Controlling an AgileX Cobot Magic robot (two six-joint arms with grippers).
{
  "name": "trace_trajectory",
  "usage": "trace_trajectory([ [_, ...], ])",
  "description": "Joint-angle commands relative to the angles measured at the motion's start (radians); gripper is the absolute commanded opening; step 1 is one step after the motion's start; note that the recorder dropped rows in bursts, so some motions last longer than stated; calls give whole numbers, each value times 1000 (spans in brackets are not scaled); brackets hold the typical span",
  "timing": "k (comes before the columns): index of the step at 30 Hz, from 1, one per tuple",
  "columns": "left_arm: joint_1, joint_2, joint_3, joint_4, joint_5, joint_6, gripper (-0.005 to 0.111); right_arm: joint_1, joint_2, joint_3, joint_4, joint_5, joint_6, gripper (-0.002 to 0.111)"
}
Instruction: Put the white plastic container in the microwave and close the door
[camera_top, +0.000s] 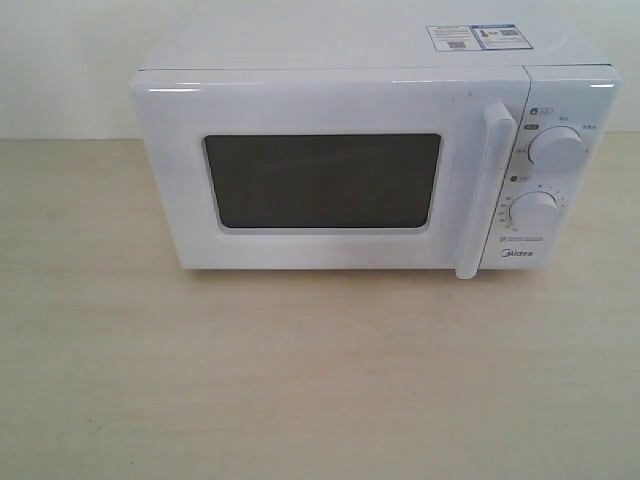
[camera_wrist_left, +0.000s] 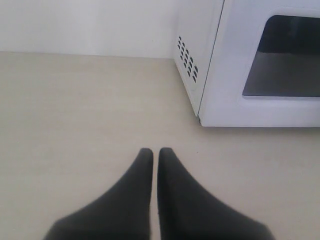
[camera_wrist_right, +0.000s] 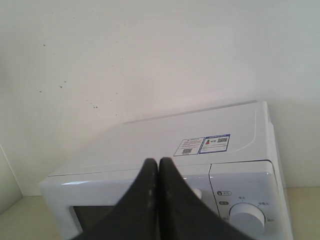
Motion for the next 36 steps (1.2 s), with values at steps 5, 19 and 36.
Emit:
trace_trajectory([
  [5, 2, -3, 4, 3, 0, -4, 4, -5, -2, 5, -1, 2, -3, 0],
  [19, 2, -3, 4, 3, 0, -4, 4, -5, -2, 5, -1, 2, -3, 0],
  [36, 2, -3, 4, 3, 0, -4, 4, -57, -2, 36, -1, 18, -10, 0],
])
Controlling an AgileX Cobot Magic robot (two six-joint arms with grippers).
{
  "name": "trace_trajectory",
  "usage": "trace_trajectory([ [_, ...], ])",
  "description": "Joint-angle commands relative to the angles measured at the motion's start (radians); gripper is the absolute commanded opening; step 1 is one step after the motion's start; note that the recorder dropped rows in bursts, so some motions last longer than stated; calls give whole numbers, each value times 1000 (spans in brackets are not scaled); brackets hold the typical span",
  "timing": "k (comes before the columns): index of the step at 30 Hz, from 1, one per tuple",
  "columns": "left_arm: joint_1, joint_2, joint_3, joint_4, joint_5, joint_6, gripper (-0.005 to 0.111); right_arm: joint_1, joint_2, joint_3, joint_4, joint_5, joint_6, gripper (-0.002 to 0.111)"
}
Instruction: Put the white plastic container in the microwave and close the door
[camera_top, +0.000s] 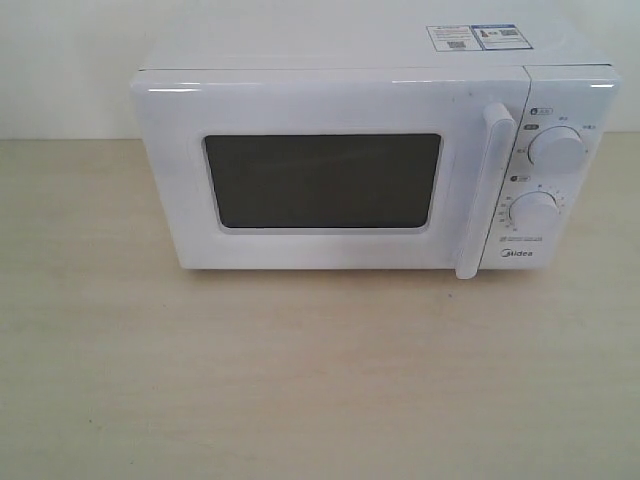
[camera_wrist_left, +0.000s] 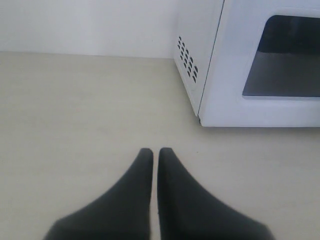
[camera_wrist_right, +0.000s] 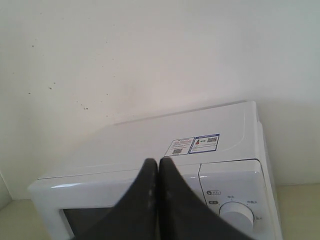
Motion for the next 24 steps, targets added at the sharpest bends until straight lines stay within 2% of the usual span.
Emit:
trace_trajectory([
  [1, 2, -3, 4, 3, 0, -4, 4, -100, -2, 48, -1, 88, -8, 0],
  [11, 2, -3, 4, 3, 0, -4, 4, -656, -15, 222, -1, 598, -3, 0],
  [14, 2, -3, 4, 3, 0, -4, 4, -772, -38, 246, -1, 700, -3, 0],
  [17, 2, -3, 4, 3, 0, -4, 4, -809, -74, 264, -1, 722, -3, 0],
  [24, 2, -3, 4, 3, 0, -4, 4, -807, -150, 283, -1, 629, -3, 0],
])
